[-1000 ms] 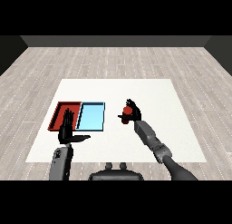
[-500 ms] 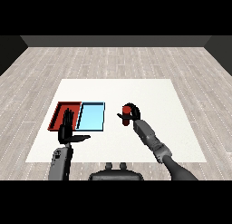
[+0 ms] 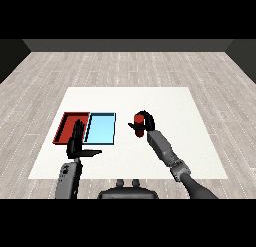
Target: Pick the red can and put it in the red box
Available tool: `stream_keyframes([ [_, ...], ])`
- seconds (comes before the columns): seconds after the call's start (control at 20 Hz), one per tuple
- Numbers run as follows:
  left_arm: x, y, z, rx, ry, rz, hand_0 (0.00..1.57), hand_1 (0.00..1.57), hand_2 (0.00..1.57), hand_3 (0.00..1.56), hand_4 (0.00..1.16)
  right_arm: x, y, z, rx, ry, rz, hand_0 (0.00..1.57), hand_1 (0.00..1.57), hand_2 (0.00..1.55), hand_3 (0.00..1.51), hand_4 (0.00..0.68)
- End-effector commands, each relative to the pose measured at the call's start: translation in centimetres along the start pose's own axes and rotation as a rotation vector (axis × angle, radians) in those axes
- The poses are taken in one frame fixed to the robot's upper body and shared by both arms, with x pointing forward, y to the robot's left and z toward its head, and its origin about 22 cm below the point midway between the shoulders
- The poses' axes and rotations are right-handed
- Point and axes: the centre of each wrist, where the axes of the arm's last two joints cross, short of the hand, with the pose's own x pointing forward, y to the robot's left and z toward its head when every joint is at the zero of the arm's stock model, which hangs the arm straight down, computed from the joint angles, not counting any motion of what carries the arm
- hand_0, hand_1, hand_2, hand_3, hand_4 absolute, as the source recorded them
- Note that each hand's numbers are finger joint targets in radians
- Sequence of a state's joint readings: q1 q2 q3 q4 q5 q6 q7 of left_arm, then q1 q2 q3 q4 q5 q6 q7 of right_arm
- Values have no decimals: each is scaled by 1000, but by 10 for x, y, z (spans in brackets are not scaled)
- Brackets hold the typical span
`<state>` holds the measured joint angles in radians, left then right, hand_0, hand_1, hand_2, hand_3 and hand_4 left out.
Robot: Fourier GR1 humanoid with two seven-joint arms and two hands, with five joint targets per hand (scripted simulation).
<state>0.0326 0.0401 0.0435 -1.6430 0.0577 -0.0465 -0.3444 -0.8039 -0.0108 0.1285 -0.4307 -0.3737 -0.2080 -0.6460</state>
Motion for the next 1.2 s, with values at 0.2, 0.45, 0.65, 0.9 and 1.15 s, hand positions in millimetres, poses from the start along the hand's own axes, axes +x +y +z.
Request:
stream_keyframes([
  [0.2, -10, -15, 6, -89, 25, 2, 0, 0, 0, 0, 0, 35, 10, -9, 2, -78, -13, 1442, 1442, 1445, 1410, 648],
  [0.45, 11, -79, -20, -171, 63, 46, 0, 0, 0, 0, 0, 56, 8, -8, -7, -107, -48, 1422, 1422, 1438, 1417, 650],
  [0.65, -5, -79, -25, -170, 79, 55, 0, 0, 0, 0, 0, 49, 11, 29, 7, -108, -37, 1417, 1417, 1438, 1418, 652],
  [0.9, 0, -104, -42, -203, 91, 72, 0, 0, 0, 0, 0, 55, -3, 41, 19, -117, -46, 1429, 1429, 1443, 1421, 649],
  [1.15, -1, -127, -41, -240, 79, 117, 0, 0, 0, 0, 0, 61, 23, 62, 65, -150, -66, 1405, 1405, 1422, 1410, 640],
])
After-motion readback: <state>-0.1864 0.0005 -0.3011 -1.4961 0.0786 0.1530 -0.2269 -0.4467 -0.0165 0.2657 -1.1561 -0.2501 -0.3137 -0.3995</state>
